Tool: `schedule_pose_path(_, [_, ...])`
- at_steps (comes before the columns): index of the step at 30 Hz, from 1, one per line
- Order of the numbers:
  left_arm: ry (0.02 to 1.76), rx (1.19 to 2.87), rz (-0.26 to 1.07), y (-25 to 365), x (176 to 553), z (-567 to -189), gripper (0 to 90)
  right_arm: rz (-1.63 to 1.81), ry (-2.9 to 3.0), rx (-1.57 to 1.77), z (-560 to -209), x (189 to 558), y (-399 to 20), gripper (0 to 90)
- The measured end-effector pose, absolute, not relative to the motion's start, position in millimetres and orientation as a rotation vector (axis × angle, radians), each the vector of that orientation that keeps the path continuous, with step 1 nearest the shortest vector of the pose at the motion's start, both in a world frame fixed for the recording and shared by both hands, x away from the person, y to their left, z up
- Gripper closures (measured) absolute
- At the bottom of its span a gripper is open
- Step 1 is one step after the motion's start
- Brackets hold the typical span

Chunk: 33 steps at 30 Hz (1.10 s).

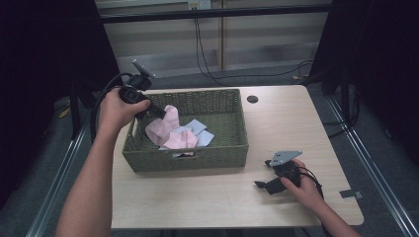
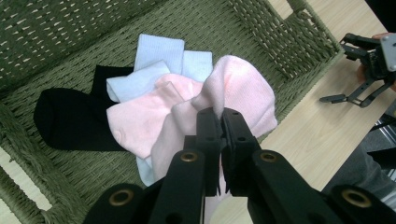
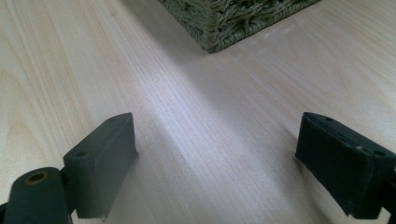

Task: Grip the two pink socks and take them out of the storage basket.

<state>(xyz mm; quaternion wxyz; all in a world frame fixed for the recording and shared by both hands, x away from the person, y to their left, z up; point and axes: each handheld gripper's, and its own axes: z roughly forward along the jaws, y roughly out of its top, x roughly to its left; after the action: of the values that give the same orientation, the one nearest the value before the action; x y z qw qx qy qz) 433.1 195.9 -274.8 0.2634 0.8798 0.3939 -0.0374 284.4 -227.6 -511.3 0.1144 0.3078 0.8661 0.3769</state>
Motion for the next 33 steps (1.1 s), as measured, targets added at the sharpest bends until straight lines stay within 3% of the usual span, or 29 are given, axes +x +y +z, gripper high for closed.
schedule_pose_path(33, [1.010,2.396,-0.104,188,410,-250,86.3,1.102,2.541,0.903,-511,284,-228,11.2])
